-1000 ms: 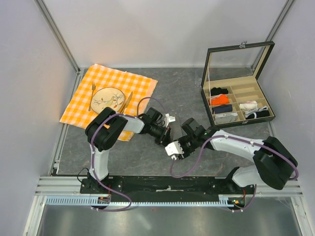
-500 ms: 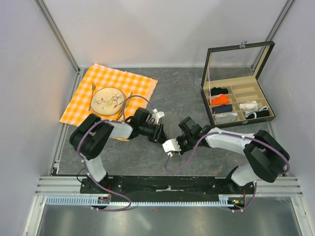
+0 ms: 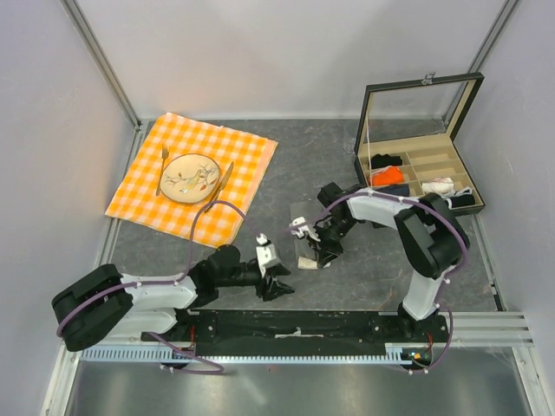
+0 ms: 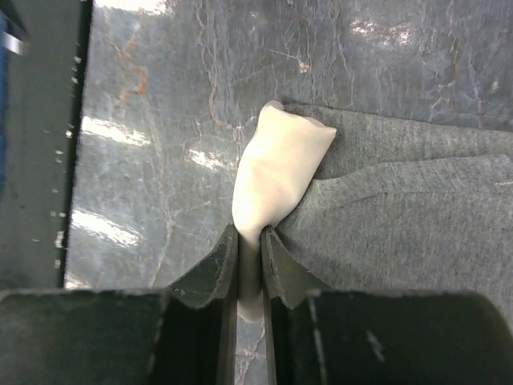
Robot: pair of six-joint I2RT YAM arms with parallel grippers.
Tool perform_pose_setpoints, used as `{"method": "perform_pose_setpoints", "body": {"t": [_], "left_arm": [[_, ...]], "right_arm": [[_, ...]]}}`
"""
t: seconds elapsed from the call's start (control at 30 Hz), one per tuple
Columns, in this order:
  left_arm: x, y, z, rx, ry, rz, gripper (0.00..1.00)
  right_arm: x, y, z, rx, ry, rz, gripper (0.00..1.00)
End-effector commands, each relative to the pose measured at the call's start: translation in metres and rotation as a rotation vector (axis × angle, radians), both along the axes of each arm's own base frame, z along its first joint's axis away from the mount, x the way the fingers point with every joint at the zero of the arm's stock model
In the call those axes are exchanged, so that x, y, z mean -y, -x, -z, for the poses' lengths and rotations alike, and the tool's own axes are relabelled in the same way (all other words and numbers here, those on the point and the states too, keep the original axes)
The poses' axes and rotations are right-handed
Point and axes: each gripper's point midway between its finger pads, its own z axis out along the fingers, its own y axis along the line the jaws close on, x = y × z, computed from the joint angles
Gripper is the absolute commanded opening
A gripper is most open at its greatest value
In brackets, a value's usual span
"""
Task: Roll the underwear
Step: Roll the underwear to the center of the board.
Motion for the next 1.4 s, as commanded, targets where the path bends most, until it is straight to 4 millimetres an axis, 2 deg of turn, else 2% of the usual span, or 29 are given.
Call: {"method": "perform_pose_setpoints", "body": {"t": [0.0, 0.03, 0.23, 0.27, 0.3, 0.37, 0.43, 0.57, 0.67, 0.77, 0.8, 0.87, 1.0, 1.13, 1.17, 1.23, 1.27, 1.33, 1.37], "left_arm": [[0.023, -0.019, -0.022, 0.427, -0.043, -0.008, 0.65], [0.023, -0.017, -0.011, 0.424, -0.106, 0.01, 0.65], [0.047, -0.025, 0.007, 0.529, -0.257, 0.074, 0.68], [0.053, -0.027, 0.003, 0.545, -0.261, 0.077, 0.68], [0.055, -0.027, 0.013, 0.559, -0.297, 0.094, 0.68], [0.063, -0.03, 0.013, 0.578, -0.316, 0.102, 0.68], [0.066, -0.032, 0.026, 0.589, -0.36, 0.116, 0.68], [0.074, -0.038, 0.039, 0.608, -0.421, 0.119, 0.67], [0.074, -0.045, 0.05, 0.605, -0.476, 0.102, 0.6], [0.075, -0.045, 0.057, 0.588, -0.5, 0.11, 0.35], [0.073, -0.043, 0.059, 0.572, -0.508, 0.111, 0.18], [0.072, -0.041, 0.06, 0.554, -0.511, 0.111, 0.03], [0.068, -0.029, 0.066, 0.443, -0.514, 0.125, 0.02], [0.063, -0.015, 0.07, 0.236, -0.491, 0.16, 0.02], [0.057, -0.02, 0.073, 0.143, -0.49, 0.129, 0.02], [0.057, -0.016, 0.073, 0.028, -0.466, 0.156, 0.02], [0.05, -0.022, 0.076, -0.061, -0.478, 0.122, 0.02], [0.052, -0.023, 0.076, -0.183, -0.457, 0.144, 0.02], [0.046, -0.025, 0.075, -0.301, -0.445, 0.127, 0.02]], "right_arm": [[0.0, 0.025, -0.014, -0.282, -0.011, 0.026, 0.13], [-0.002, 0.021, -0.016, -0.287, -0.019, 0.031, 0.13], [0.006, 0.02, -0.005, -0.334, 0.02, 0.057, 0.14], [0.006, 0.02, -0.005, -0.336, 0.022, 0.058, 0.14], [0.006, 0.02, -0.004, -0.34, 0.023, 0.061, 0.14], [0.007, 0.02, -0.003, -0.347, 0.027, 0.066, 0.14], [0.006, 0.019, -0.003, -0.349, 0.027, 0.07, 0.14], [0.009, 0.019, 0.0, -0.357, 0.034, 0.077, 0.14], [0.009, 0.019, 0.001, -0.357, 0.037, 0.074, 0.14], [0.009, 0.018, 0.001, -0.357, 0.035, 0.077, 0.15], [0.01, 0.018, 0.0, -0.357, 0.037, 0.079, 0.15], [0.01, 0.015, -0.001, -0.35, 0.03, 0.086, 0.17], [0.013, 0.001, -0.012, -0.299, -0.003, 0.118, 0.25], [0.025, -0.031, -0.035, -0.171, -0.059, 0.218, 0.35], [0.031, -0.046, -0.046, -0.094, -0.081, 0.262, 0.37], [0.04, -0.055, -0.054, -0.034, -0.097, 0.307, 0.41], [0.046, -0.066, -0.067, 0.037, -0.126, 0.336, 0.41], [0.054, -0.066, -0.072, 0.097, -0.128, 0.341, 0.41], [0.055, -0.069, -0.085, 0.176, -0.155, 0.325, 0.41]]}}
